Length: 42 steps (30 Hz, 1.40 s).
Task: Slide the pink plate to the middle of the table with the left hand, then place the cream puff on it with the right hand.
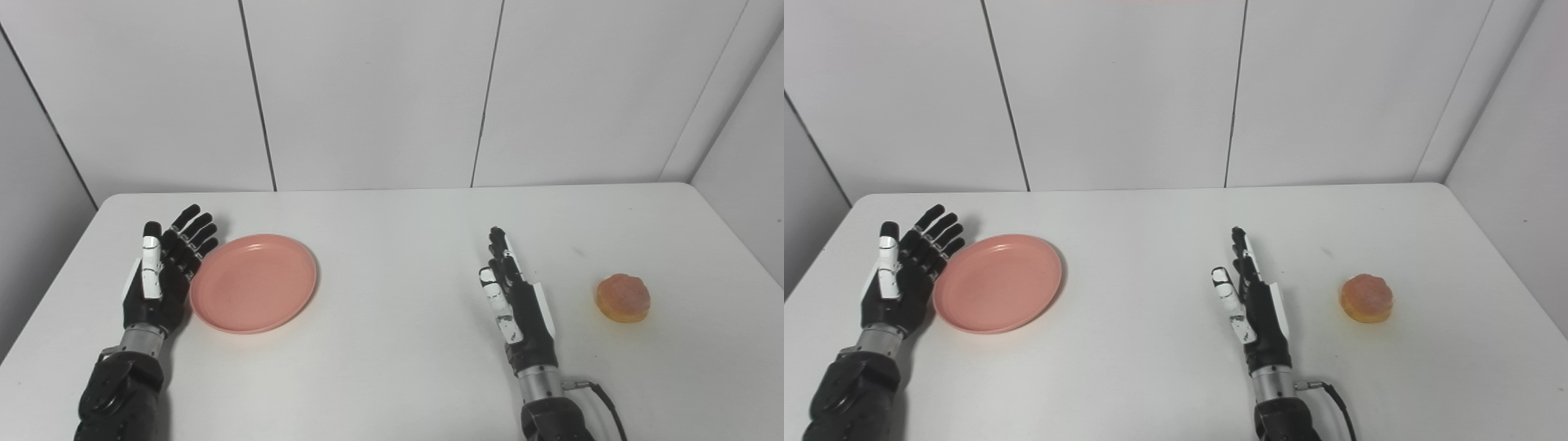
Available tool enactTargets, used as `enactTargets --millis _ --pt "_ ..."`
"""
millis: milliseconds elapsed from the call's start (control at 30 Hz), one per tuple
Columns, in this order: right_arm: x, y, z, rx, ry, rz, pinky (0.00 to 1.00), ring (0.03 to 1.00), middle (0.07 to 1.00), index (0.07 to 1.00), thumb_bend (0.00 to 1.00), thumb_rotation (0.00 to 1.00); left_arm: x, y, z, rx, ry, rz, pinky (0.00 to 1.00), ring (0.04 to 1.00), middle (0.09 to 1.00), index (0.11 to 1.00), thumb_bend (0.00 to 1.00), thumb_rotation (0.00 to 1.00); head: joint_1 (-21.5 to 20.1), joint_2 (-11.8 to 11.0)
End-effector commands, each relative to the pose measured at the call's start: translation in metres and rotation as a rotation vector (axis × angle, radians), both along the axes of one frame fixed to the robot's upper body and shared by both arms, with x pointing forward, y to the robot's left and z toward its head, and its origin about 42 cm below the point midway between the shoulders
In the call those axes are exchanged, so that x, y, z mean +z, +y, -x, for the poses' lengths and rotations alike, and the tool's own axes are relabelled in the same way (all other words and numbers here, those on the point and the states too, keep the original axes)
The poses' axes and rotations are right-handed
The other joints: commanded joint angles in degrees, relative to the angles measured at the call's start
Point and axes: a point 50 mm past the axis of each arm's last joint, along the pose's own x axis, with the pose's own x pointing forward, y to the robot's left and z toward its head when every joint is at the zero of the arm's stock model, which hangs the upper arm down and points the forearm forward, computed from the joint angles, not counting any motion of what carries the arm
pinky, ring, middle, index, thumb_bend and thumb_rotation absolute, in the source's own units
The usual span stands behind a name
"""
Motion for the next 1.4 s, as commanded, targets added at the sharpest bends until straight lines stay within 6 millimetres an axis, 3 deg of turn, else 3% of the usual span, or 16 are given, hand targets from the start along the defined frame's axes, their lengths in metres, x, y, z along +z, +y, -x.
enactTargets --millis 0,433,600,733,1233,1367 --pt "-0.072 0.007 0.043 -0.029 0.251 -0.015 0.99 0.973 0.967 0.965 0.68 0.94 -0.035 -0.018 0.017 -0.031 0.086 0.062 0.9 0.864 0.833 0.799 0.66 0.99 -0.7 0.0" --pt "-0.069 0.013 0.039 -0.005 0.239 -0.004 1.0 0.972 0.971 0.979 0.66 0.98 -0.038 -0.053 0.023 -0.063 0.102 0.066 0.91 0.872 0.85 0.822 0.64 0.99 -1.4 1.8" --pt "-0.066 0.009 0.037 -0.012 0.248 -0.009 1.0 0.991 0.974 0.978 0.67 0.99 -0.038 -0.067 0.026 -0.076 0.106 0.047 0.9 0.868 0.843 0.815 0.69 0.98 1.1 3.4" --pt "-0.065 0.004 0.036 -0.04 0.286 -0.068 1.0 0.995 0.973 0.963 0.71 0.89 -0.038 -0.08 0.03 -0.096 0.105 0.035 0.9 0.869 0.848 0.818 0.71 0.96 2.8 4.2" --pt "-0.058 -0.022 0.034 -0.034 0.282 -0.053 1.0 1.0 1.0 0.988 0.72 0.92 -0.044 -0.128 0.041 -0.103 0.124 0.05 0.87 0.85 0.829 0.806 0.73 0.95 8.9 6.0" --pt "-0.058 -0.027 0.033 -0.037 0.271 -0.088 1.0 1.0 1.0 0.989 0.69 0.89 -0.04 -0.144 0.045 -0.109 0.123 0.059 0.86 0.849 0.833 0.808 0.7 0.96 10.1 6.3"
